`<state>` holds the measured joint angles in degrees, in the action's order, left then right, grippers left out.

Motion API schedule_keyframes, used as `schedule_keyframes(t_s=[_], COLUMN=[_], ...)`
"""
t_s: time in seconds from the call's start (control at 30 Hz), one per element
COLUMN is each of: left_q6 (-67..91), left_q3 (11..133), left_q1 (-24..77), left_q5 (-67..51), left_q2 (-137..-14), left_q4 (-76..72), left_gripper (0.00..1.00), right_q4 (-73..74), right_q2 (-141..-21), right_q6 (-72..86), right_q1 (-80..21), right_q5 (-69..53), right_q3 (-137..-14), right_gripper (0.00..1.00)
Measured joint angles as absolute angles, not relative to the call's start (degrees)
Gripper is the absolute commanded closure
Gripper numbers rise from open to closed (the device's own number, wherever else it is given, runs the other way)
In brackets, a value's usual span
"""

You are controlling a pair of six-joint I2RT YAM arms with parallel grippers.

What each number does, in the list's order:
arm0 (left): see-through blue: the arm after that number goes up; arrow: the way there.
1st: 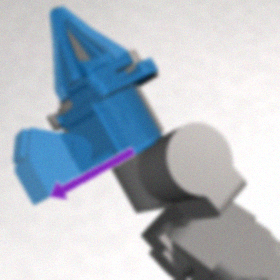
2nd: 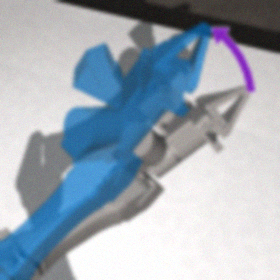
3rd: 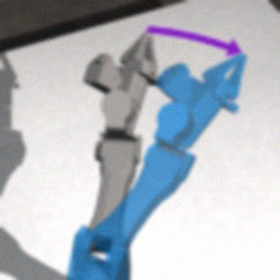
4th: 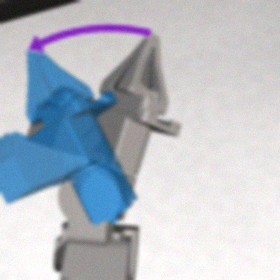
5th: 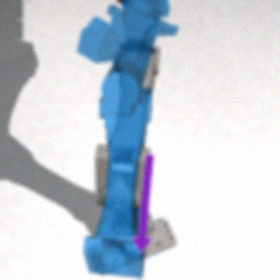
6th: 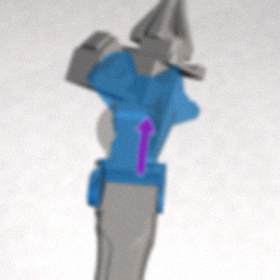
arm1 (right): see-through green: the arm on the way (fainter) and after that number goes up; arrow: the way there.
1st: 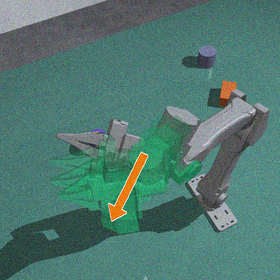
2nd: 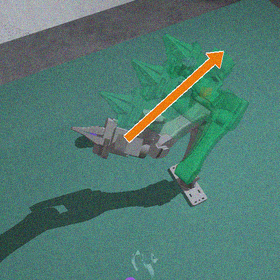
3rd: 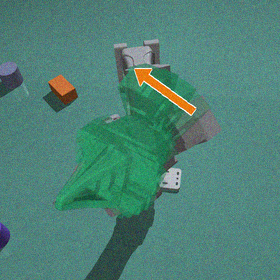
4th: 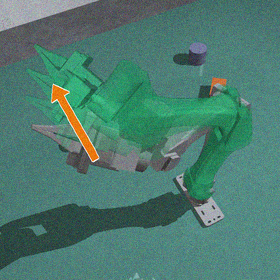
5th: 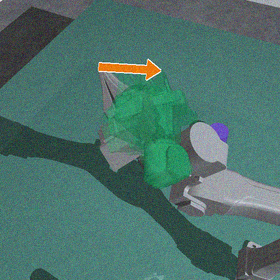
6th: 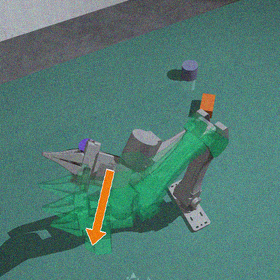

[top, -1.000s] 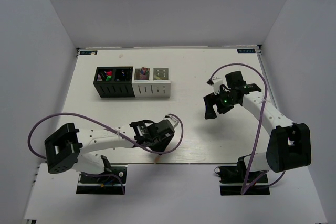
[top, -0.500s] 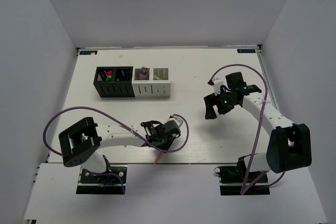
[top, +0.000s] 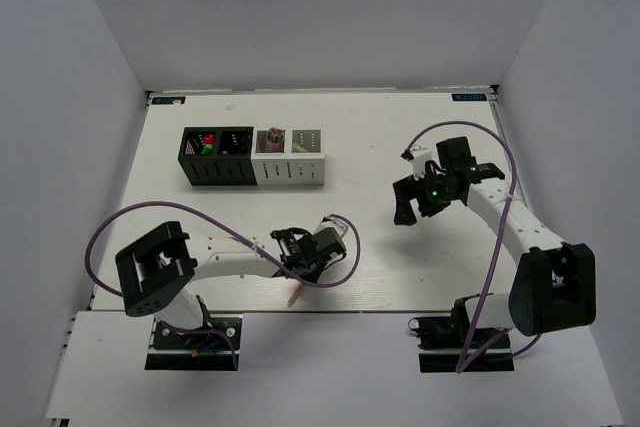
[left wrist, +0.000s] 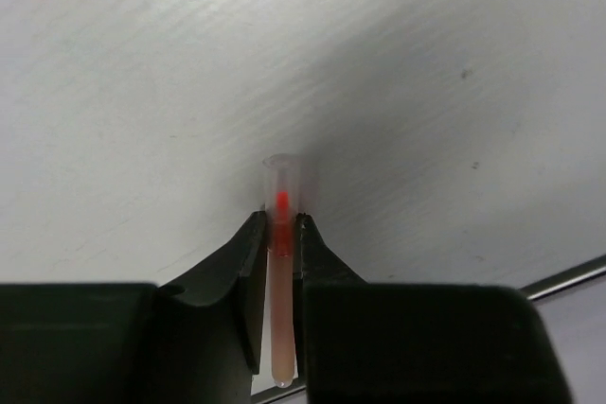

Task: Sort the stationery into containers
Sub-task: Pick up the pen from the corner of the board, then place the pen in the storage box.

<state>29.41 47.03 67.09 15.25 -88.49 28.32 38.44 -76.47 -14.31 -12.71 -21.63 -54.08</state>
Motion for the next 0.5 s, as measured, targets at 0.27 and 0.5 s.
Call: schedule_keyframes(t_s=[0.27,0.5], left_q6=[21.45,15.31], left_q3=[61.63,72.73], left_q1=[53.34,38.72], left_q5=[12.21,6.96], left_q2=[-87.46,-87.85], left_q4=[31.57,14.87], left_gripper=[1.00,1.00], right_q4=[44.01,45.78], right_q2=[-78.96,-76.99], right_q6=[-21.47,-27.11], right_q1=[-12.49,-12.49], right_q5=[-31.07,-35.94], right_q3=[-54.65,-54.11], right_gripper=[0.34,0.11])
